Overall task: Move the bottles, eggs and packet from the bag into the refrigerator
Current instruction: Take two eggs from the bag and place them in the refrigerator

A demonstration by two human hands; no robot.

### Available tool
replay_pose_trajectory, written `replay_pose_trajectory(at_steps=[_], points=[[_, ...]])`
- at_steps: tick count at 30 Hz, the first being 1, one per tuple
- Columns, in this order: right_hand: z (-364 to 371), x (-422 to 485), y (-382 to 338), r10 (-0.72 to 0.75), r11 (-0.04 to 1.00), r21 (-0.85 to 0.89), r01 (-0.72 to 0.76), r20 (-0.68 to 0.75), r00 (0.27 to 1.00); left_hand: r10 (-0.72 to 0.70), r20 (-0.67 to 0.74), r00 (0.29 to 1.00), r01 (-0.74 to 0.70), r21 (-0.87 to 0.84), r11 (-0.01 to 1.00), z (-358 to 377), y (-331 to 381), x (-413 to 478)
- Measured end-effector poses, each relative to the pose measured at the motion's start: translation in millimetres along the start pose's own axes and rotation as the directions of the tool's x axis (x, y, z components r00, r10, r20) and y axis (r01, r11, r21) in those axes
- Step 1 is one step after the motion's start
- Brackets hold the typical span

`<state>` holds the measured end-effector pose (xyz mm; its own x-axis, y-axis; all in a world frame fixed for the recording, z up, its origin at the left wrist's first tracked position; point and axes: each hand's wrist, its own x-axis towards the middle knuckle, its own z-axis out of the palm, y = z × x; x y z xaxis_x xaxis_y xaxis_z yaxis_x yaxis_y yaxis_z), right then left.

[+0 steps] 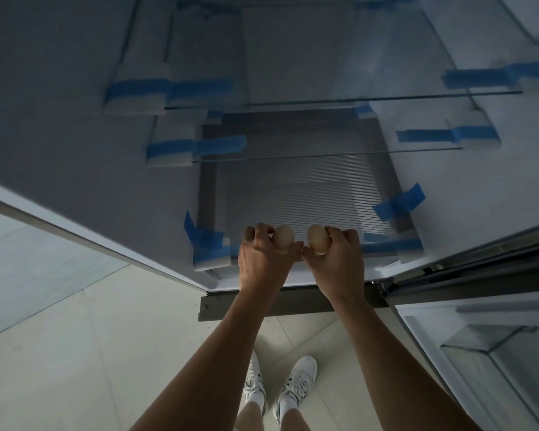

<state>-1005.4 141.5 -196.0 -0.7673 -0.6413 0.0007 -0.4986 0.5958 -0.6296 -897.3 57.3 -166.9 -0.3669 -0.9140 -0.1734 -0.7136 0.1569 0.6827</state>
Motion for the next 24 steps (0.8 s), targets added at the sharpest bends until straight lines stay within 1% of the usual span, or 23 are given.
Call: replay_pose_trajectory(at_steps=[5, 9, 14, 17, 19, 21, 23, 24], points=[[-3, -1, 0, -0.003, 1.000, 0.023, 0.003, -0.014, 1.000, 0.025, 0.012, 1.000, -0.025, -0.019, 1.000, -1, -5, -1], [-5, -1, 5, -0.046, 0.999, 0.021, 0.047, -0.031, 0.998, 0.047, 0.019, 0.999, -0.047, -0.026, 0.999, -2, -7, -2], [-9, -1, 15, -0.075, 0.997, 0.003, 0.075, -0.052, 0.996, 0.114, 0.017, 0.993, -0.113, -0.045, 0.993, -11, -16, -10], [-13, -2, 18, -0.084, 0.996, 0.017, 0.085, -0.063, 0.994, 0.165, 0.008, 0.986, -0.165, 0.044, 0.985, -16, -24, -16], [-19, -3, 19, -0.078, 0.996, 0.039, 0.079, -0.045, 0.996, 0.208, 0.002, 0.978, -0.207, 0.123, 0.971, -22, -30, -18], [-26, -7, 23, -0.082, 0.997, 0.011, 0.082, -0.042, 0.996, 0.264, 0.007, 0.965, -0.259, 0.210, 0.943, -30, -38, -18], [-33, -15, 29, -0.106, 0.994, -0.008, 0.106, -0.071, 0.992, 0.285, 0.056, 0.957, -0.289, 0.278, 0.916, -39, -46, -17], [-37, -23, 33, -0.110, 0.994, 0.016, 0.111, -0.084, 0.990, 0.296, 0.083, 0.952, -0.307, 0.310, 0.900, -43, -50, -16]])
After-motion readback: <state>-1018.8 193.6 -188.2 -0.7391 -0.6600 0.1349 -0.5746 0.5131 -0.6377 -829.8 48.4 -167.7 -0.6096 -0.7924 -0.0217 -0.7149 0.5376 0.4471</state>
